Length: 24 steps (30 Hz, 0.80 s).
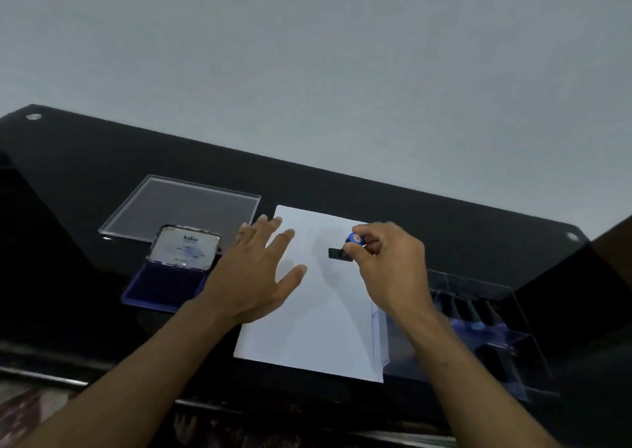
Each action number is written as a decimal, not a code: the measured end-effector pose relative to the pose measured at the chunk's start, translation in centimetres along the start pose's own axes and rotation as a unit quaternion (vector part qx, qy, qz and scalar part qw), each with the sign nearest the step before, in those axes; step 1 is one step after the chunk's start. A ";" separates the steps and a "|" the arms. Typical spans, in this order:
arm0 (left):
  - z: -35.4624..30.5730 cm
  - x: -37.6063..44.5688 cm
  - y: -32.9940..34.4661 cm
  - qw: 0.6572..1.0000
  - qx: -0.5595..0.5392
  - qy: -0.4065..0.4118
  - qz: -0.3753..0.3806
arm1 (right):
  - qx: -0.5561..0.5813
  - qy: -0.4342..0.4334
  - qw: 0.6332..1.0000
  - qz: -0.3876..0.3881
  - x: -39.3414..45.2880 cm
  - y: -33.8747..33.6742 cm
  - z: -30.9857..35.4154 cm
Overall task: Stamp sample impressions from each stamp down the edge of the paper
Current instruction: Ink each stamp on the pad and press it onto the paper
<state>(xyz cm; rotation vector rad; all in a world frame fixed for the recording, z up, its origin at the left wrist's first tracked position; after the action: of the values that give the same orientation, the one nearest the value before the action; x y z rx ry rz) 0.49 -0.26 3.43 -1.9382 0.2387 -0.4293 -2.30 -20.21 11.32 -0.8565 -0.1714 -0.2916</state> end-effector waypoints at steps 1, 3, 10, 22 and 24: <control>-0.6 0.7 0.5 1.000 -0.004 0.004 0.005 | -0.005 0.005 1.000 -0.007 0.5 -0.4 -0.8; -1.4 2.1 1.6 1.000 -0.009 0.010 0.017 | -0.010 0.015 1.000 -0.018 1.5 -1.0 -2.3; -2.9 8.1 4.5 0.999 -0.011 0.032 0.042 | -0.035 0.021 0.999 -0.033 5.6 -1.6 -5.9; -1.5 13.0 9.5 0.997 0.015 0.052 0.055 | -0.073 0.031 0.997 0.011 9.6 1.3 -8.6; -1.3 12.9 9.5 0.997 0.017 0.053 0.044 | -0.076 0.027 0.997 0.013 9.8 1.5 -8.8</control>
<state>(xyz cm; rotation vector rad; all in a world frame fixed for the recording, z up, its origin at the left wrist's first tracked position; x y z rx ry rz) 12.03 -9.80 -2.46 -1.8662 0.3824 -0.4744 7.72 -27.74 7.13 -0.9992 -0.0881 -0.3060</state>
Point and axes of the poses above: each hand's wrist, its own x-axis towards the middle knuckle, its own y-axis out of the palm, z = x × y, the point moved 8 cm from there along x, towards the middle knuckle, and after that the axes turned 1 degree about z, right-handed, at the moved point
